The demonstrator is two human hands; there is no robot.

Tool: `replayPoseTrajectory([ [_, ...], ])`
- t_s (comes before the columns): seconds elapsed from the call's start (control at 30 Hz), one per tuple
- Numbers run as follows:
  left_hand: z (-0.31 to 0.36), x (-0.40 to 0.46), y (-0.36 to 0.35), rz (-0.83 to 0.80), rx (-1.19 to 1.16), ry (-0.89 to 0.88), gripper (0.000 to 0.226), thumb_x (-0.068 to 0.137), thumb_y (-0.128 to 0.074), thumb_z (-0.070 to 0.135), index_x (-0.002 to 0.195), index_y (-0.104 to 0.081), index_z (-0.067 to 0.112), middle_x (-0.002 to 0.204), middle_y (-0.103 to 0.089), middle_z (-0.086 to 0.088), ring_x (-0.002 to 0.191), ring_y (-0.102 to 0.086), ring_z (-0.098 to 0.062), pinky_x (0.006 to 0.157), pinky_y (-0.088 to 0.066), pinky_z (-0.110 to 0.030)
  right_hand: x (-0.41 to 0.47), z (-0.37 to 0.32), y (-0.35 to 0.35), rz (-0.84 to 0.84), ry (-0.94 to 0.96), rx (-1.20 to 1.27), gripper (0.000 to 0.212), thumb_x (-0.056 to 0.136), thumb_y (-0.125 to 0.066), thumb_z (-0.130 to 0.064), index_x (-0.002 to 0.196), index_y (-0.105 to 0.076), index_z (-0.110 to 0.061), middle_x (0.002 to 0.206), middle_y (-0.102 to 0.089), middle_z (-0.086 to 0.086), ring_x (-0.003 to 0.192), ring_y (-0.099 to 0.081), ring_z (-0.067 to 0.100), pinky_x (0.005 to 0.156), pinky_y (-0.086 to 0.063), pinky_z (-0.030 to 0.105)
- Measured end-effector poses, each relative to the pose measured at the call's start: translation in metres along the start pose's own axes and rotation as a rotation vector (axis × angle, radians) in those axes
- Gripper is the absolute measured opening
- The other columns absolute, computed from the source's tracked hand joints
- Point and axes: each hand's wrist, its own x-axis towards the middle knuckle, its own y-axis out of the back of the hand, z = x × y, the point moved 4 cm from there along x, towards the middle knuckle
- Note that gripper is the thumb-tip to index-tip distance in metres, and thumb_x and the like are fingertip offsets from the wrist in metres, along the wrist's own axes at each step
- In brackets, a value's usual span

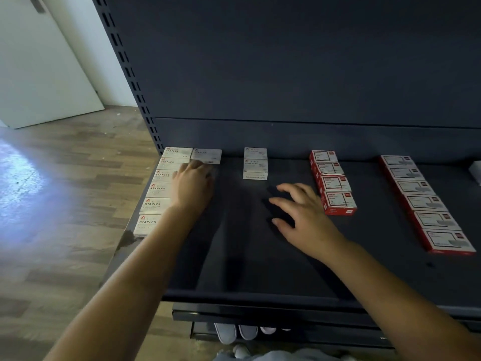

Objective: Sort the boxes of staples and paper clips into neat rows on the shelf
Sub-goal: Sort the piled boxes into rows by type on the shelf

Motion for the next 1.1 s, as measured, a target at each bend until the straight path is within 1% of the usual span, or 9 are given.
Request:
replayPoseTrajectory([
  [0.1,0.029,-0.038,0.000,0.049,-0.052,-0.123,0.025,0.083,-0.061,0.016,0.105,-0.069,0.008,0.106,-0.066,-0.014,0.094,-0.059,-0.038,0.079,-0.046,-0.044,-0.008,0.014,0.005,0.073,0.008,0.007,0.036,0.078,-0.069,-0.018,0.113,-0.065,-0.008,0.126,-0.052,0.010,0.121,-0.039,0.030,0.096,-0.034,0.047],
  [0.2,0.062,-0.061,0.002,0.055,-0.096,-0.190,0.034,0.082,-0.052,0.027,0.105,-0.069,0.009,0.102,-0.068,-0.010,0.091,-0.062,-0.036,0.077,-0.049,-0.045,-0.017,0.027,0.015,0.139,0.001,0.010,0.037,0.075,-0.062,-0.023,0.108,-0.067,-0.008,0.120,-0.056,0.011,0.116,-0.036,0.023,0.092,-0.034,0.044],
  [0.3,0.098,-0.071,-0.001,0.044,-0.155,-0.254,0.039,0.083,-0.044,0.031,0.103,-0.069,0.010,0.100,-0.069,-0.006,0.090,-0.063,-0.033,0.077,-0.050,-0.043,-0.030,0.045,0.029,0.206,-0.034,0.016,0.035,0.073,-0.062,-0.022,0.104,-0.068,-0.007,0.118,-0.058,0.012,0.114,-0.036,0.020,0.088,-0.032,0.042],
  [0.47,0.160,-0.075,-0.018,-0.010,-0.140,-0.339,0.039,0.083,-0.042,0.030,0.104,-0.069,0.012,0.101,-0.068,-0.004,0.090,-0.064,-0.030,0.077,-0.049,-0.040,-0.059,0.090,0.059,0.301,-0.081,0.000,0.030,0.071,-0.062,-0.015,0.098,-0.070,-0.005,0.112,-0.060,0.014,0.110,-0.044,0.029,0.083,-0.041,0.048],
  [0.57,0.206,-0.075,-0.028,-0.036,-0.166,-0.372,0.038,0.083,-0.042,0.030,0.104,-0.069,0.013,0.102,-0.068,-0.004,0.090,-0.064,-0.030,0.078,-0.049,-0.040,-0.078,0.123,0.080,0.317,-0.112,-0.016,0.029,0.072,-0.063,-0.016,0.098,-0.070,-0.004,0.111,-0.060,0.015,0.106,-0.052,0.037,0.083,-0.045,0.052],
  [0.73,0.283,-0.074,-0.047,-0.055,-0.204,-0.434,0.038,0.083,-0.042,0.029,0.104,-0.069,0.010,0.102,-0.067,-0.006,0.091,-0.063,-0.031,0.077,-0.051,-0.042,-0.112,0.179,0.113,0.341,-0.164,-0.011,0.032,0.074,-0.055,-0.025,0.095,-0.070,-0.005,0.111,-0.060,0.015,0.105,-0.045,0.028,0.079,-0.041,0.046],
  [0.83,0.326,-0.076,-0.061,-0.064,-0.213,-0.476,0.038,0.085,-0.043,0.029,0.105,-0.068,0.009,0.103,-0.066,-0.006,0.091,-0.063,-0.030,0.078,-0.051,-0.042,-0.130,0.213,0.132,0.341,-0.203,-0.024,0.031,0.072,-0.061,-0.021,0.096,-0.070,-0.005,0.112,-0.060,0.015,0.103,-0.048,0.030,0.077,-0.042,0.048],
  [0.93,0.365,-0.078,-0.076,-0.082,-0.212,-0.510,0.037,0.084,-0.042,0.028,0.104,-0.068,0.011,0.104,-0.066,-0.005,0.090,-0.063,-0.029,0.078,-0.051,-0.043,-0.148,0.247,0.151,0.351,-0.246,-0.056,0.031,0.068,-0.063,-0.016,0.096,-0.071,-0.006,0.111,-0.061,0.017,0.100,-0.055,0.041,0.078,-0.044,0.051],
  [1.1,0.420,-0.080,-0.101,-0.073,-0.186,-0.526,0.038,0.084,-0.041,0.028,0.103,-0.068,0.010,0.102,-0.067,-0.006,0.094,-0.064,-0.030,0.078,-0.050,-0.044,-0.172,0.309,0.176,0.380,-0.298,-0.066,0.030,0.070,-0.062,-0.013,0.097,-0.070,-0.003,0.107,-0.062,0.018,0.095,-0.057,0.043,0.078,-0.047,0.052],
])
